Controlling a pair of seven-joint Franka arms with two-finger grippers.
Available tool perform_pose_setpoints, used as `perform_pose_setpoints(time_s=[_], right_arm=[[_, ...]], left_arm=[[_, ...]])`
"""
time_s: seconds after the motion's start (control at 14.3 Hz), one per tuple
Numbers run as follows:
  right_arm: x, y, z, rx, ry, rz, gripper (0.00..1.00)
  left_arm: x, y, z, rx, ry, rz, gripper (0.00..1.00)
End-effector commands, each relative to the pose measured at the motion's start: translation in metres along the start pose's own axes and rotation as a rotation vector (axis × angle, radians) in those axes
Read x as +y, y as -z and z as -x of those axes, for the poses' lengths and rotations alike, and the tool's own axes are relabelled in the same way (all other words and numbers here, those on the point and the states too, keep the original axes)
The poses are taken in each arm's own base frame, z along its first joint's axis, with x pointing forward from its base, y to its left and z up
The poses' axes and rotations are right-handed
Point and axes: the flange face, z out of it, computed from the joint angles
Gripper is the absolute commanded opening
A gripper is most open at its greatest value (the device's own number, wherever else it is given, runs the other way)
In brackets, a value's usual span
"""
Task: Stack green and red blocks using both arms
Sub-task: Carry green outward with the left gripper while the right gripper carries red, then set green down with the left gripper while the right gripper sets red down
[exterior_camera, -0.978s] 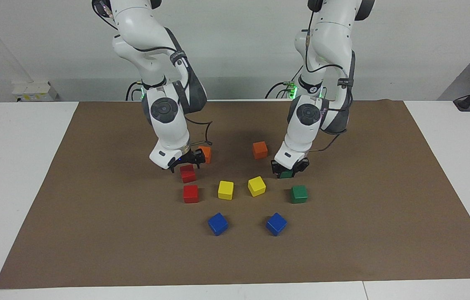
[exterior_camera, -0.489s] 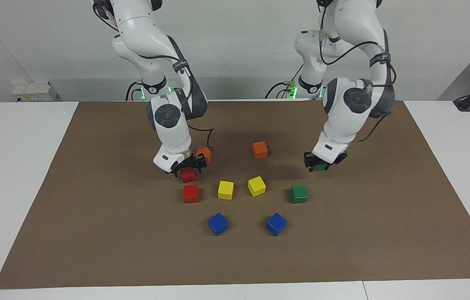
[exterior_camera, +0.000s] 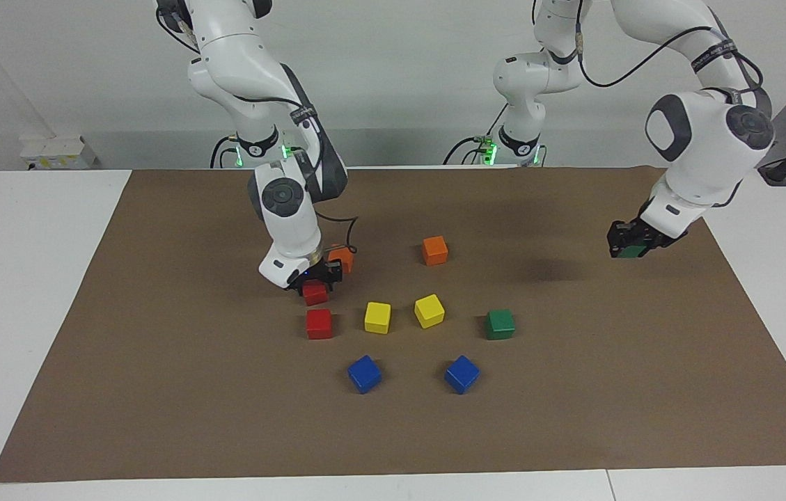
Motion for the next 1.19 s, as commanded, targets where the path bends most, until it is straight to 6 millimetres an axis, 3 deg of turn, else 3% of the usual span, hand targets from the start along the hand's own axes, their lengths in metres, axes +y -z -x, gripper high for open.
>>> perform_pose_setpoints(time_s=[0.0, 0.14, 0.21, 0.35, 0.49, 0.7, 1.12], right_arm=[[0.043, 0.063, -0.015, -0.002, -0.085, 0.009, 0.0], [0.089, 0.095, -0.03, 0.026, -0.103, 0.005, 0.0], [0.121, 0.097, -0.034, 0.042, -0.078, 0.002, 0.0], [0.178, 0.088, -0.032, 0.082, -0.072, 0.005, 0.0], [0.214, 0.081, -0.027, 0.085, -0.05, 0.009, 0.0], [0.227, 0.063, -0.03, 0.085, -0.066, 0.007, 0.0], [0.223, 0.027, -0.031, 0.062, -0.053, 0.0, 0.0]], left_arm=[[-0.019, -0.028, 0.031, 0.087, -0.014, -0.013, 0.0], [-0.017, -0.057, 0.043, 0.151, 0.006, -0.036, 0.0], [-0.017, -0.068, 0.047, 0.143, 0.062, -0.03, 0.0], [-0.016, -0.08, 0.044, 0.142, 0.092, -0.027, 0.0], [-0.018, -0.088, 0.04, 0.162, 0.099, -0.032, 0.0], [-0.02, -0.105, 0.036, 0.156, 0.107, -0.029, 0.0], [-0.017, -0.128, 0.034, 0.135, 0.144, -0.019, 0.0]])
